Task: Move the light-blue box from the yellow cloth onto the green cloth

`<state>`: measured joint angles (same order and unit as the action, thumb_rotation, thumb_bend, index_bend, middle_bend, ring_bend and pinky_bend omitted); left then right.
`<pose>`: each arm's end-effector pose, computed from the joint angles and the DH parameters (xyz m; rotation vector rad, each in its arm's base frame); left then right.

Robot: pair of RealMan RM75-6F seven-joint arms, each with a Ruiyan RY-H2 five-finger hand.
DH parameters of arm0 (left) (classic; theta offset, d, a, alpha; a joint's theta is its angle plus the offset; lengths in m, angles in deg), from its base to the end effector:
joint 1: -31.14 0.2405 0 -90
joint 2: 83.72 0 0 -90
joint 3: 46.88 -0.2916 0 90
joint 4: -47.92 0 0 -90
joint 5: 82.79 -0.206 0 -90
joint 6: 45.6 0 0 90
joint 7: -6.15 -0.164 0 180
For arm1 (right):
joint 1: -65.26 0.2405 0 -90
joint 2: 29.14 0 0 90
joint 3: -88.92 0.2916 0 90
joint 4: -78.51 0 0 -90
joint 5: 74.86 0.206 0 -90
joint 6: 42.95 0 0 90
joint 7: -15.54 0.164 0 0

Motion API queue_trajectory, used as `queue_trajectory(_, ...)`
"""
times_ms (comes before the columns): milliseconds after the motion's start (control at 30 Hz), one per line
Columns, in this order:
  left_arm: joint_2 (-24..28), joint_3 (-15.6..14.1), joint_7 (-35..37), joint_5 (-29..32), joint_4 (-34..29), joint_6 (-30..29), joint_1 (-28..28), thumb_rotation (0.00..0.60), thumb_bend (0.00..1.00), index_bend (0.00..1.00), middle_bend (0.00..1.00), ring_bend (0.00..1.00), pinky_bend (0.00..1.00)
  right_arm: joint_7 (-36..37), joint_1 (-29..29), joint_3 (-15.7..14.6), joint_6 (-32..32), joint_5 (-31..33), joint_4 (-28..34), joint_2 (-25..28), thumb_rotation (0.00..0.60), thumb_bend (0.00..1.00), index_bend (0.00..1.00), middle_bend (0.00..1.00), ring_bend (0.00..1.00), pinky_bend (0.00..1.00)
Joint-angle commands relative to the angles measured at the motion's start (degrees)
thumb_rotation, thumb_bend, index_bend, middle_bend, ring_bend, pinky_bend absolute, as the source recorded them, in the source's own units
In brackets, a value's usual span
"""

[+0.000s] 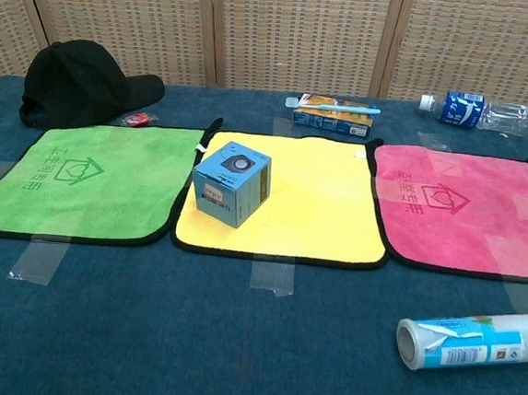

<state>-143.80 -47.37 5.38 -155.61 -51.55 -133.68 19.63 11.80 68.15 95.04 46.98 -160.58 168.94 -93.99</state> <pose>-0.3343 0.2260 0.2035 -1.2475 -0.9587 -0.8898 -0.3436 -0.2022 0.1991 1.3044 -0.7577 0.9002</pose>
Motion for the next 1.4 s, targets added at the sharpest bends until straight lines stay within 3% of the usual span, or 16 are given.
queue_trajectory(33,-0.32,0.48,0.92,-1.17,0.62,0.55,0.32,0.600,0.00,0.00,0.00,0.00,0.00,-0.15,-0.05,-0.02,0.10,-0.13,0.26,0.16,0.600,0.00,0.00,0.00,0.00,0.00)
queue_trajectory(267,-0.65,1.14,3.50,-8.06,1.57,4.62,-2.69,0.600,0.00,0.00,0.00,0.00,0.00,-0.14,-0.11,-0.18,-0.27,0.04,0.72,0.45,0.600,0.00,0.00,0.00,0.00,0.00)
queue_trajectory(333,-0.33,1.59,4.84,-11.01,1.70,6.92,-5.00,0.600,0.05,0.00,0.00,0.00,0.00,0.02,-0.04,-0.13,-0.48,0.16,0.89,0.53,0.600,0.00,0.00,0.00,0.00,0.00)
queue_trajectory(400,-0.05,2.17,6.41,-14.97,2.07,10.31,-8.52,0.600,0.23,0.00,0.00,0.00,0.00,0.01,0.07,-0.06,-0.79,0.39,0.93,0.62,0.600,0.00,0.00,0.00,0.00,0.00)
queue_trajectory(467,-0.49,3.13,7.01,-19.11,3.18,12.96,-12.27,0.600,0.55,0.03,0.00,0.02,0.00,-0.10,0.14,0.05,-1.11,0.82,0.98,0.65,0.600,0.00,0.00,0.00,0.00,0.00)
queue_trajectory(567,-2.44,4.41,5.45,-24.05,5.43,16.03,-17.18,0.600,0.90,0.15,0.02,0.08,0.00,-0.19,0.11,0.26,-1.23,1.38,1.25,0.85,0.600,0.00,0.00,0.00,0.00,0.00)
queue_trajectory(633,-3.89,5.10,4.45,-26.02,6.27,18.58,-20.21,0.600,0.99,0.20,0.05,0.11,0.02,-0.30,0.10,0.34,-1.29,1.65,1.26,0.83,0.600,0.00,0.00,0.00,0.00,0.00)
queue_trajectory(800,-9.98,7.40,2.53,-28.15,9.17,27.00,-28.87,0.600,1.00,0.25,0.07,0.12,0.06,-0.34,0.14,0.57,-1.90,2.73,0.87,0.84,0.600,0.00,0.00,0.00,0.00,0.00)
queue_trajectory(1067,-20.26,9.28,-1.48,-25.03,17.36,39.70,-38.74,0.600,1.00,0.25,0.06,0.12,0.06,-0.82,0.31,1.10,-3.02,4.80,-0.15,0.49,0.600,0.00,0.00,0.00,0.00,0.00)
queue_trajectory(1400,-31.61,9.52,-1.86,-21.27,30.23,47.18,-45.87,0.600,1.00,0.30,0.06,0.11,0.06,-1.34,0.87,1.52,-4.85,6.81,-1.04,0.02,0.600,0.00,0.00,0.00,0.00,0.00)
